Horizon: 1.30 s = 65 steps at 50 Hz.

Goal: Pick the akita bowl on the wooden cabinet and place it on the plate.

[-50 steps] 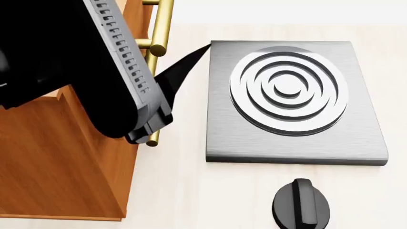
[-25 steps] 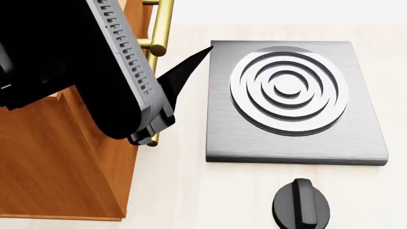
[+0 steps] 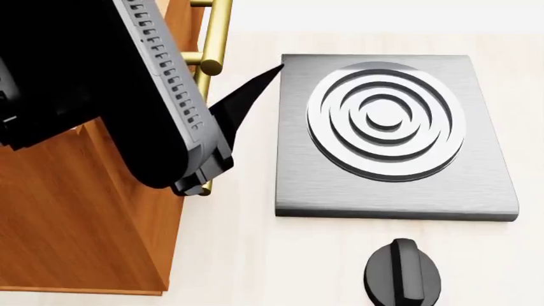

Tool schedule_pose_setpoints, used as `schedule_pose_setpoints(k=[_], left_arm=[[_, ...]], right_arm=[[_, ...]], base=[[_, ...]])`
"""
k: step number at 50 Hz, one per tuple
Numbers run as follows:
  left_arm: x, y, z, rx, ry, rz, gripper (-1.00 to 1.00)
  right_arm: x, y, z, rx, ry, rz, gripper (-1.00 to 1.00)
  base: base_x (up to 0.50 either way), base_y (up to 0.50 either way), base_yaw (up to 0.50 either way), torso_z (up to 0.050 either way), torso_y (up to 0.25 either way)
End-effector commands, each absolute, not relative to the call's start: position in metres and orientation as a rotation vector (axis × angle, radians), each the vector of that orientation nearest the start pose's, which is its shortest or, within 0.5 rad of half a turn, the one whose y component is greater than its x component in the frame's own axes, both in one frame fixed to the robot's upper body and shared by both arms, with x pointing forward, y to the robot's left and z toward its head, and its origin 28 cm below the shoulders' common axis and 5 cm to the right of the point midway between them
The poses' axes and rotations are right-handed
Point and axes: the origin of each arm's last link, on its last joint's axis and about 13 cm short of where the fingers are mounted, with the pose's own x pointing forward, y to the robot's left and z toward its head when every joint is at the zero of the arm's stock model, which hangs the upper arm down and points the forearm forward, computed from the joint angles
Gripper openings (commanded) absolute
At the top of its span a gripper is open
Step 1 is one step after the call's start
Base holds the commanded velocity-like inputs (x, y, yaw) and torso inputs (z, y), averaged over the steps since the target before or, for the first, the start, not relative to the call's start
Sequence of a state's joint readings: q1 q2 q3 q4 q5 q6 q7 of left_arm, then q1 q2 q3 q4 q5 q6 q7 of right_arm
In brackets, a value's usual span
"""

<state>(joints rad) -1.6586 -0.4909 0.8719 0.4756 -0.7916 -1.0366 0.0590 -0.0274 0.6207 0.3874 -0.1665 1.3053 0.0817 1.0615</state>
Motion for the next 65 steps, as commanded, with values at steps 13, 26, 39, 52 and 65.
schedule_pose_setpoints(k=[13, 26, 39, 52, 65], left_arm=[[0.258, 0.164, 0.372, 0.844, -0.375, -0.744, 1.0], [0.258, 0.165, 0.371, 0.841, -0.374, -0.743, 1.0], [0.259, 0.166, 0.369, 0.836, -0.37, -0.741, 1.0], [0.26, 0.166, 0.367, 0.833, -0.367, -0.742, 1.0], [0.26, 0.167, 0.367, 0.831, -0.369, -0.743, 1.0]], right_arm=[[0.204, -0.272, 0.12, 0.75, 0.075, -1.093, -1.0], [0.205, -0.272, 0.116, 0.747, 0.091, -1.102, -1.0], [0.205, -0.273, 0.11, 0.745, 0.107, -1.118, -1.0], [0.205, -0.273, 0.109, 0.731, 0.109, -1.112, 1.0], [0.207, -0.272, 0.11, 0.72, 0.113, -1.103, 1.0]], base=[[0.0, 0.0, 0.0, 0.0, 0.0], [0.0, 0.0, 0.0, 0.0, 0.001], [0.0, 0.0, 0.0, 0.0, 0.0], [0.0, 0.0, 0.0, 0.0, 0.001], [0.0, 0.0, 0.0, 0.0, 0.0]])
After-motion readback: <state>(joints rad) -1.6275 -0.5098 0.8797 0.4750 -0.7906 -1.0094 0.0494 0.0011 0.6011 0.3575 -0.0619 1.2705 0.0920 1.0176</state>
